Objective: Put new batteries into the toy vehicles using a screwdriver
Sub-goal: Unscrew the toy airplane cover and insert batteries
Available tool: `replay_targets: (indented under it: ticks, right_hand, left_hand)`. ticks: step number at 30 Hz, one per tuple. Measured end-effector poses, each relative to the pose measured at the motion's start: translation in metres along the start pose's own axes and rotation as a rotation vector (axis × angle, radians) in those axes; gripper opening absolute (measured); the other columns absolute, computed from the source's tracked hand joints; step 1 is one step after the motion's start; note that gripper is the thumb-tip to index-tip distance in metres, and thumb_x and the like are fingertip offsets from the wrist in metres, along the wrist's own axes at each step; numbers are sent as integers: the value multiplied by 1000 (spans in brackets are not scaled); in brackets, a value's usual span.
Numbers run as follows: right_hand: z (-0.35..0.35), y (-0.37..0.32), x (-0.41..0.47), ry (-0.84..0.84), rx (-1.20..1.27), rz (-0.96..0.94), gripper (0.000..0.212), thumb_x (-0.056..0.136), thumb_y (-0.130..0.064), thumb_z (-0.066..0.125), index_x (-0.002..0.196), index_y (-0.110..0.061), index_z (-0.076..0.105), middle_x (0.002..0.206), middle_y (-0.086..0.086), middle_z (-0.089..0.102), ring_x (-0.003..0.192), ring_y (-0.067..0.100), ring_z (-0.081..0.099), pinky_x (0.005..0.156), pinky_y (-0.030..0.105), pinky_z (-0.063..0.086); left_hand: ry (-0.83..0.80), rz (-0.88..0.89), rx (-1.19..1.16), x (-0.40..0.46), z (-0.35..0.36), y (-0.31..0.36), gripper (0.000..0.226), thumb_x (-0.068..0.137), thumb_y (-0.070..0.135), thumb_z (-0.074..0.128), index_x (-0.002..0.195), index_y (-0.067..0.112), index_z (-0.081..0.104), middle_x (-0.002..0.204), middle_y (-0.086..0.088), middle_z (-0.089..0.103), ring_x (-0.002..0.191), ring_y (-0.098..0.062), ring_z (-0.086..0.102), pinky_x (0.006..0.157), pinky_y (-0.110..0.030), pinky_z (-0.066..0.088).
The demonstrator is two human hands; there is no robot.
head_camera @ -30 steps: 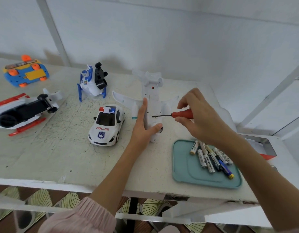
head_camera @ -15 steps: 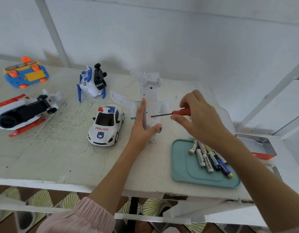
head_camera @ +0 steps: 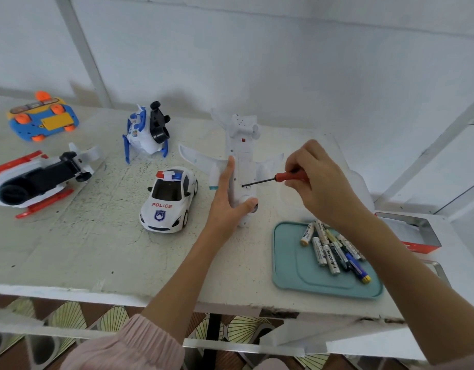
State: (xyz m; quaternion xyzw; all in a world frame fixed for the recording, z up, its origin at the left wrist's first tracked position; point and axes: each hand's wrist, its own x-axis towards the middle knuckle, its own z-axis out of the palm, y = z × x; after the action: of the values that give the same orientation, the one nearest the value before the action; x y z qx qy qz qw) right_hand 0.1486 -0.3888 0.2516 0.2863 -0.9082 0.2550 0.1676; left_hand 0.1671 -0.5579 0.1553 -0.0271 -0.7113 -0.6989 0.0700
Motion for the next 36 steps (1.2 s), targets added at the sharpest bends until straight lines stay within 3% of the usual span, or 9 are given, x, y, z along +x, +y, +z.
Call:
replay_targets:
  ticks: [5, 9, 15, 18, 22, 25, 28, 31, 36]
  right_hand:
    - [-3, -1, 1, 60, -204, 128, 32, 83, -45, 60, 86, -13, 67, 78, -1, 61, 66, 17, 55, 56, 29, 44]
    - [-2, -8, 2, 8, 12, 17, 27, 81, -27, 67, 101, -11, 60, 97, -6, 46, 71, -8, 51, 66, 34, 52]
    - [-3, -14, 6, 12, -150, 174, 34, 83, -48, 58, 89, -15, 52, 76, -11, 53, 72, 15, 56, 62, 31, 44]
    - [-1, -14, 5, 34, 67, 73, 33, 84, -29, 64, 105, -10, 47, 95, -10, 43, 75, 1, 55, 67, 24, 48]
    - [-1, -17, 8, 60, 170, -52, 16, 83, -1, 62, 93, -4, 50, 96, -1, 43, 74, 12, 60, 65, 27, 51]
    - [5, -16, 11, 106, -33, 38, 24, 87, -34, 58, 81, -12, 51, 84, -4, 59, 64, 18, 59, 58, 40, 51]
    - [1, -14, 12, 35, -106, 135, 40, 82, -55, 51, 88, -15, 51, 80, -11, 63, 68, 4, 58, 61, 34, 50]
    - [-5, -12, 11, -9, 60, 20, 30, 80, -23, 69, 102, -12, 51, 98, -8, 40, 79, -18, 49, 66, 27, 50]
    - [-1, -7, 8, 53, 46, -14, 13, 77, -10, 71, 83, -9, 60, 86, -2, 48, 67, 6, 50, 59, 42, 50]
  left_hand:
    - [0, -1, 5, -1, 1, 1, 88, 71, 27, 69, 132, 67, 20, 156, 17, 20, 141, -8, 27, 115, -45, 29]
    - [-8, -1, 29, -1, 0, 3, 89, 77, 21, 71, 133, 65, 17, 156, 20, 15, 143, -5, 21, 117, -45, 25]
    - [-5, -4, 29, 0, 0, 3, 88, 77, 21, 69, 135, 61, 16, 152, 24, 20, 141, -4, 26, 116, -41, 28]
    - [-8, -7, 27, 0, -1, 1, 90, 84, 9, 69, 138, 56, 15, 146, 31, 20, 140, 0, 24, 117, -35, 26]
    - [-23, -13, 61, 0, -1, 0, 90, 77, 23, 70, 137, 62, 16, 152, 26, 21, 140, -2, 26, 116, -39, 28]
    - [-28, -25, 53, 0, -2, 1, 90, 77, 22, 69, 139, 57, 15, 151, 24, 24, 136, 4, 31, 112, -28, 34]
    - [-34, -25, 53, 0, -4, -1, 90, 85, 9, 68, 142, 49, 12, 137, 41, 20, 120, 28, 28, 96, -3, 31]
    - [-25, -27, 70, -1, -4, 1, 89, 80, 19, 69, 136, 60, 12, 142, 38, 18, 137, 7, 24, 112, -24, 27]
    - [-20, -33, 64, -2, -3, 4, 89, 69, 36, 70, 130, 72, 16, 154, 18, 23, 139, -10, 32, 114, -46, 32]
